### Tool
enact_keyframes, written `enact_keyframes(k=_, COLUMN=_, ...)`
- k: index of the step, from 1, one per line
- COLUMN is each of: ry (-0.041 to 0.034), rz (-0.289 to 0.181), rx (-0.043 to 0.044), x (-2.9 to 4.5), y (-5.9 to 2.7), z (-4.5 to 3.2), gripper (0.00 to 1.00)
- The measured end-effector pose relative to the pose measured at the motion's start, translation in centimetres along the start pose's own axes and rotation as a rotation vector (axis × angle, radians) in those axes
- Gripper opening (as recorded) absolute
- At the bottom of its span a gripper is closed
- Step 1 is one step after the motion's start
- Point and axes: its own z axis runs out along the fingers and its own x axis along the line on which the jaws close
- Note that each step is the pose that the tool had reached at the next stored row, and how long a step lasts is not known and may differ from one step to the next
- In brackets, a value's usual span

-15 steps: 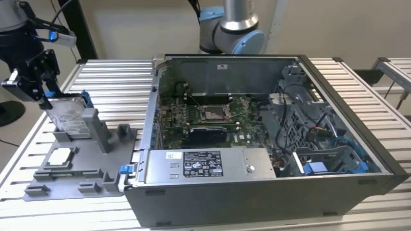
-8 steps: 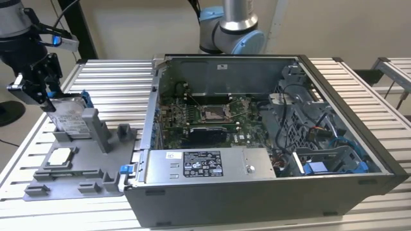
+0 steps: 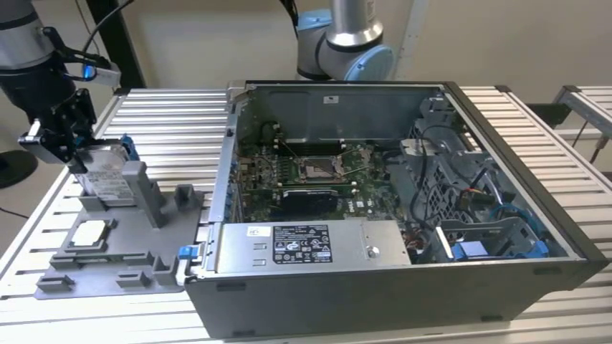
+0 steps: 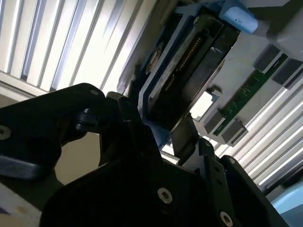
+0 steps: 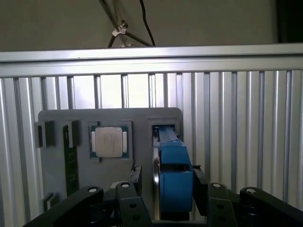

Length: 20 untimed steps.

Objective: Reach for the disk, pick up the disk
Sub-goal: 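Pick up the disk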

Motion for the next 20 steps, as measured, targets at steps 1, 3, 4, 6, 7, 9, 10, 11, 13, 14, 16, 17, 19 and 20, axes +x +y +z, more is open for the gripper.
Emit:
enact_keyframes(k=1, ry=0.0003, rz=0.000, rx=0.0002, x=-0.03, y=0.04, z=0.18, gripper=1.00)
enact_keyframes(k=3, ry=0.0009, rz=0.000, rx=0.0010, x=-0.10, y=0.09, z=0.54, gripper=1.00)
enact_keyframes(k=4, ry=0.0012, rz=0.000, rx=0.0012, x=-0.12, y=0.12, z=0.71, gripper=1.00)
enact_keyframes(k=6, ry=0.0013, rz=0.000, rx=0.0022, x=-0.19, y=0.17, z=1.05, gripper=1.00)
enact_keyframes(k=7, ry=0.0015, rz=0.000, rx=0.0026, x=-0.21, y=0.20, z=1.23, gripper=1.00)
enact_keyframes(k=9, ry=0.0021, rz=-0.001, rx=0.0029, x=-0.26, y=0.24, z=1.57, gripper=1.00)
enact_keyframes(k=10, ry=0.0024, rz=-0.001, rx=0.0030, x=-0.29, y=0.27, z=1.72, gripper=1.00)
enact_keyframes(k=11, ry=0.0028, rz=-0.001, rx=0.0031, x=-0.31, y=0.29, z=1.87, gripper=1.00)
enact_keyframes(k=13, ry=0.0035, rz=-0.001, rx=0.0033, x=-0.35, y=0.34, z=2.13, gripper=1.00)
enact_keyframes(k=14, ry=0.0041, rz=-0.001, rx=0.0033, x=-0.35, y=0.35, z=2.22, gripper=1.00)
enact_keyframes(k=16, ry=0.0045, rz=-0.001, rx=0.0032, x=-0.35, y=0.35, z=2.24, gripper=1.00)
enact_keyframes(k=17, ry=0.0045, rz=-0.001, rx=0.0031, x=-0.36, y=0.36, z=2.24, gripper=1.00)
enact_keyframes(k=19, ry=0.0045, rz=-0.001, rx=0.0032, x=-0.36, y=0.36, z=2.25, gripper=1.00)
enact_keyframes(k=20, ry=0.0045, rz=-0.001, rx=0.0033, x=-0.36, y=0.36, z=2.25, gripper=1.00)
